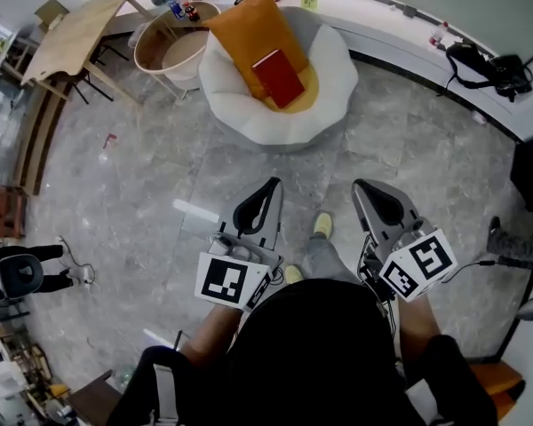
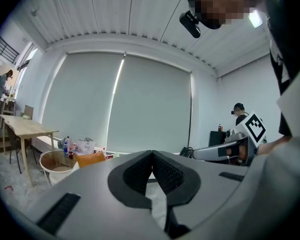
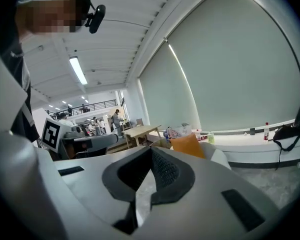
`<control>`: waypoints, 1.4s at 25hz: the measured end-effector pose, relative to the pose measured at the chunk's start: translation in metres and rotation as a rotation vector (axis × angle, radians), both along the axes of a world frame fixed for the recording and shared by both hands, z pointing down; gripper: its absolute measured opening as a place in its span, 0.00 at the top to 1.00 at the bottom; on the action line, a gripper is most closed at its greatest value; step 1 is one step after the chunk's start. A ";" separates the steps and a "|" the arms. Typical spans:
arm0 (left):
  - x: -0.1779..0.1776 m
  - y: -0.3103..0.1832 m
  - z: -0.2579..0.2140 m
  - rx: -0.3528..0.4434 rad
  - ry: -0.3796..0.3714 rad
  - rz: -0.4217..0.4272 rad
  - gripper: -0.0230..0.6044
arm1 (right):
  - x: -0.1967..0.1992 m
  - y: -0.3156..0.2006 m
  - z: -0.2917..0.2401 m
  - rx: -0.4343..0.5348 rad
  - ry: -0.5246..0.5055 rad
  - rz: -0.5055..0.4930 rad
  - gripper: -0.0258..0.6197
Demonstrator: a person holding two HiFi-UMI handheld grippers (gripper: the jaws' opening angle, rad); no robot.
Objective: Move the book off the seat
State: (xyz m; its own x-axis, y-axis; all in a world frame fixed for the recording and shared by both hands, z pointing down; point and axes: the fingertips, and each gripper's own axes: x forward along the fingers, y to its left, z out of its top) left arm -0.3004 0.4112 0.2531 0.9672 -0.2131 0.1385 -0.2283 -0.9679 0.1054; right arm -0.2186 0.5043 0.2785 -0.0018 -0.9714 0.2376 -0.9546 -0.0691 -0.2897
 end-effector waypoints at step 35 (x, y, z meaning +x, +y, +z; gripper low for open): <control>0.144 -0.032 -0.008 0.033 -0.039 -0.008 0.96 | 0.132 -0.036 0.021 -0.019 -0.034 -0.071 0.95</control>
